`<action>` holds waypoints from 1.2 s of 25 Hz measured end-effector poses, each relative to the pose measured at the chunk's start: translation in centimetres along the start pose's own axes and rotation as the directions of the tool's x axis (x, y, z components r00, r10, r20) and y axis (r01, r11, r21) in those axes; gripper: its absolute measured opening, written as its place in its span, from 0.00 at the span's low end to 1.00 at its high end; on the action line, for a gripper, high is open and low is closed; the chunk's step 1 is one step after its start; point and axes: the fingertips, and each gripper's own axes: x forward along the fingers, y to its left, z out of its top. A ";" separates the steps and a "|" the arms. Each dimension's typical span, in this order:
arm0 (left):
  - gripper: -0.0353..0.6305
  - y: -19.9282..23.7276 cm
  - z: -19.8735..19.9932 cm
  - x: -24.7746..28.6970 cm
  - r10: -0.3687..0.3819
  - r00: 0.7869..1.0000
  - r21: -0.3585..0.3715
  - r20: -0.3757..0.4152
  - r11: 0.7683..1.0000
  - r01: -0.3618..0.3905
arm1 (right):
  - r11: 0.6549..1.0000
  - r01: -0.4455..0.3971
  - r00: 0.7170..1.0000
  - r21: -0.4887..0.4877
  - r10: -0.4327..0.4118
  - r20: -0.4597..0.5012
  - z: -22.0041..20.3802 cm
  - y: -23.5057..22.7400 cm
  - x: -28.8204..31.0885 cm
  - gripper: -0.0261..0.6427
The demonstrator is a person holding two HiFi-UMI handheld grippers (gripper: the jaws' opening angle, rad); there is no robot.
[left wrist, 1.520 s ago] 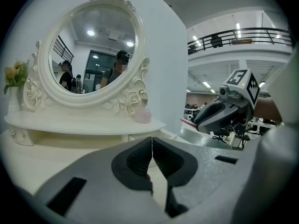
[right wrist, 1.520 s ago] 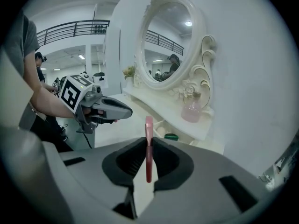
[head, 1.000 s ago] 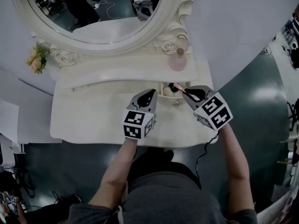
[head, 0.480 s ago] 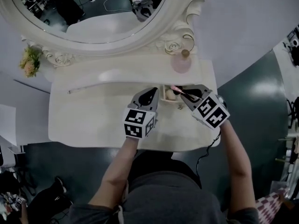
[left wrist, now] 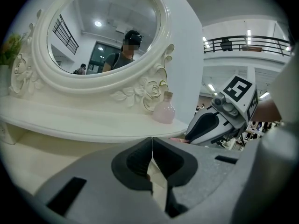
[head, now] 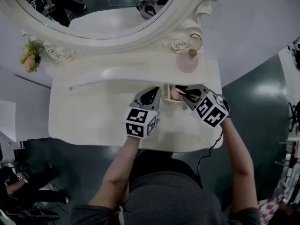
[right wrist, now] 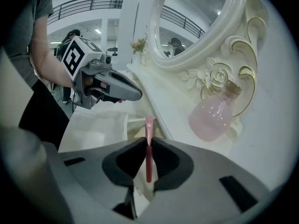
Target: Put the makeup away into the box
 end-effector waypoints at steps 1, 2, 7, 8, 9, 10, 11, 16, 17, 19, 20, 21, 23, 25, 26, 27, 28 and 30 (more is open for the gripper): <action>0.06 0.1 -0.1 0.0 0.002 1.000 -0.002 -0.001 1.000 -0.002 | 1.000 -0.004 1.000 -0.003 0.004 -0.004 0.0 0.0 0.2 0.11; 0.06 0.3 -0.1 -0.1 0.005 1.000 -0.003 -0.002 1.000 -0.005 | 1.000 -0.006 1.000 -0.007 0.006 -0.009 0.0 0.1 0.3 0.11; 0.06 0.5 -0.2 -0.2 0.007 1.000 -0.009 -0.006 1.000 -0.007 | 1.000 -0.001 1.000 -0.012 0.001 -0.023 -0.2 0.1 0.6 0.12; 0.06 0.5 -0.3 -0.2 0.007 1.000 -0.010 -0.006 1.000 -0.007 | 1.000 0.000 1.000 -0.007 0.000 -0.021 -0.2 0.0 0.6 0.12; 0.06 0.6 -0.3 -0.2 0.006 1.000 -0.012 -0.006 1.000 -0.006 | 1.000 0.003 1.000 -0.005 -0.003 -0.019 -0.2 -0.1 0.7 0.12; 0.06 0.6 -0.3 -0.2 0.006 1.000 -0.013 -0.007 1.000 -0.006 | 1.000 0.006 1.000 -0.005 -0.006 -0.018 -0.3 -0.2 0.7 0.12; 0.06 0.6 -0.4 -0.2 0.006 1.000 -0.014 -0.009 1.000 -0.006 | 1.000 0.010 1.000 -0.004 -0.010 -0.018 -0.3 -0.3 0.8 0.12; 0.06 0.6 -0.4 -0.2 0.003 1.000 -0.018 -0.012 1.000 -0.003 | 1.000 0.010 1.000 0.015 -0.010 -0.022 -0.5 -0.4 0.7 0.12; 0.06 0.6 -0.4 -0.2 0.003 1.000 -0.018 -0.013 1.000 -0.003 | 1.000 0.008 1.000 0.017 -0.008 -0.021 -0.5 -0.4 0.7 0.12; 0.06 0.7 -0.5 -0.3 0.003 1.000 -0.019 -0.014 1.000 -0.004 | 1.000 0.001 1.000 0.022 -0.001 -0.018 -0.4 -0.3 0.6 0.12; 0.06 0.7 -0.5 -0.3 0.004 1.000 -0.019 -0.014 1.000 -0.004 | 1.000 -0.002 1.000 0.025 0.002 -0.016 -0.4 -0.3 0.6 0.13; 0.06 0.7 -0.5 -0.3 0.004 1.000 -0.020 -0.014 1.000 -0.004 | 1.000 -0.004 1.000 0.028 0.004 -0.014 -0.4 -0.3 0.6 0.13; 0.06 0.8 -0.6 -0.3 0.005 1.000 -0.022 -0.014 1.000 -0.005 | 0.999 -0.004 1.000 0.033 0.004 -0.012 -0.4 -0.3 0.6 0.13; 0.06 0.8 -0.6 -0.3 0.005 1.000 -0.024 -0.015 1.000 -0.005 | 0.999 0.002 1.000 0.038 -0.001 -0.010 -0.4 -0.3 0.6 0.13; 0.06 0.8 -0.6 -0.4 0.004 1.000 -0.023 -0.015 1.000 -0.005 | 0.999 0.007 1.000 0.040 -0.007 -0.007 -0.4 -0.3 0.5 0.14; 0.06 0.8 -0.6 -0.4 0.004 1.000 -0.022 -0.015 1.000 -0.004 | 0.999 0.014 1.000 0.045 -0.013 -0.003 -0.3 -0.3 0.5 0.14; 0.06 0.8 -0.6 -0.4 0.003 1.000 -0.021 -0.015 1.000 -0.003 | 0.998 0.022 1.000 0.051 -0.022 0.005 -0.3 -0.3 0.4 0.14; 0.06 0.7 -0.6 -0.5 0.002 1.000 -0.019 -0.014 1.000 -0.002 | 0.996 0.042 0.999 0.074 -0.044 0.029 0.0 -0.4 0.1 0.14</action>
